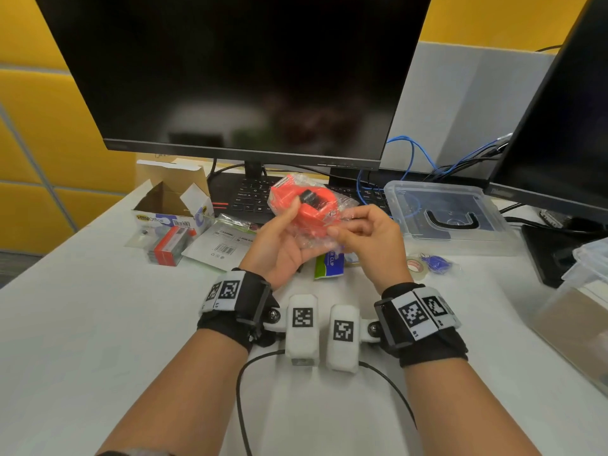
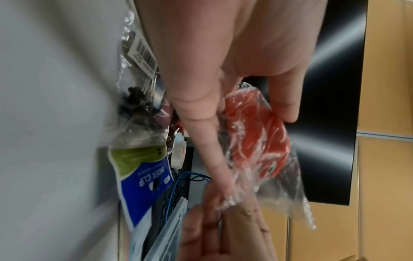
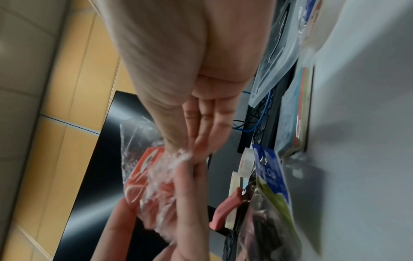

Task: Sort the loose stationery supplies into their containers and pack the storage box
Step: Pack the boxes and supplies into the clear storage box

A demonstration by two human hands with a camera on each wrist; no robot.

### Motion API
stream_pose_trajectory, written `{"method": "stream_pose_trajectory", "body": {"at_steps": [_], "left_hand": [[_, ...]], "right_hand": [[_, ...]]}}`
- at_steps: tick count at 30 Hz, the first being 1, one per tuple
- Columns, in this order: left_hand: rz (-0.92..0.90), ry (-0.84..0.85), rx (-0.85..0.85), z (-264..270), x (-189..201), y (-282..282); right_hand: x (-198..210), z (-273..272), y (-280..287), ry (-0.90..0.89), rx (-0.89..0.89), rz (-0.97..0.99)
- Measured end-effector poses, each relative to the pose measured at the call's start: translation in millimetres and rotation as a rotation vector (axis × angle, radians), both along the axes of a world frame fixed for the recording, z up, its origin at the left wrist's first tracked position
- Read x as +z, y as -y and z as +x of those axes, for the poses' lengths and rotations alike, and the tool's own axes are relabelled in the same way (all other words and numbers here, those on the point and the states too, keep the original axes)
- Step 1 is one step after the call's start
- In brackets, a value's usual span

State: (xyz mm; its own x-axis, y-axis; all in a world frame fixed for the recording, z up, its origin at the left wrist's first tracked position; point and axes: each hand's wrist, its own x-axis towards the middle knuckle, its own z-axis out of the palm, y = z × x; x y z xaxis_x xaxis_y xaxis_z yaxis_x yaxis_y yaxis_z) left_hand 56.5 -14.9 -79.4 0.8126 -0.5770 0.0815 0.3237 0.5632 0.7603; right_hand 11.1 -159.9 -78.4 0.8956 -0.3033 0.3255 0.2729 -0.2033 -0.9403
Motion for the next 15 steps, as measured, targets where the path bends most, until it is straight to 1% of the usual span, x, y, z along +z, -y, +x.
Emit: {"method": "stream_pose_trajectory", "body": {"at_steps": [4, 6, 8, 9, 10, 11, 12, 13, 15], "left_hand": [[-0.033, -0.021, 0.056, 2, -2, 2], [-0.021, -0.027, 0.099, 4, -4, 4], [0.004, -0.022, 0.129, 5, -4, 6], [0.017, -0.012, 0.142, 5, -4, 6], [0.029, 0.0, 0.157, 5, -3, 7], [0.039, 0.015, 0.173, 4, -3, 8], [0.045, 0.03, 0.192, 4, -3, 8], [0.046, 0.045, 0.208, 4, -3, 9], [0.042, 0.069, 0.231, 4, -3, 9]], "right_hand": [[-7, 4, 6, -0.063, -0.024, -0.088], [-9, 8, 6, -0.075, -0.106, -0.17], [-4, 6, 3, 0.005, -0.264, -0.172], [1, 3, 2, 0.102, -0.329, -0.135], [6, -1, 0, 0.213, -0.344, -0.091], [11, -3, -1, 0.295, -0.303, -0.06], [15, -6, -3, 0.328, -0.224, -0.062], [16, -6, -6, 0.31, -0.133, -0.098], [14, -5, -12, 0.183, -0.018, -0.215]]}}
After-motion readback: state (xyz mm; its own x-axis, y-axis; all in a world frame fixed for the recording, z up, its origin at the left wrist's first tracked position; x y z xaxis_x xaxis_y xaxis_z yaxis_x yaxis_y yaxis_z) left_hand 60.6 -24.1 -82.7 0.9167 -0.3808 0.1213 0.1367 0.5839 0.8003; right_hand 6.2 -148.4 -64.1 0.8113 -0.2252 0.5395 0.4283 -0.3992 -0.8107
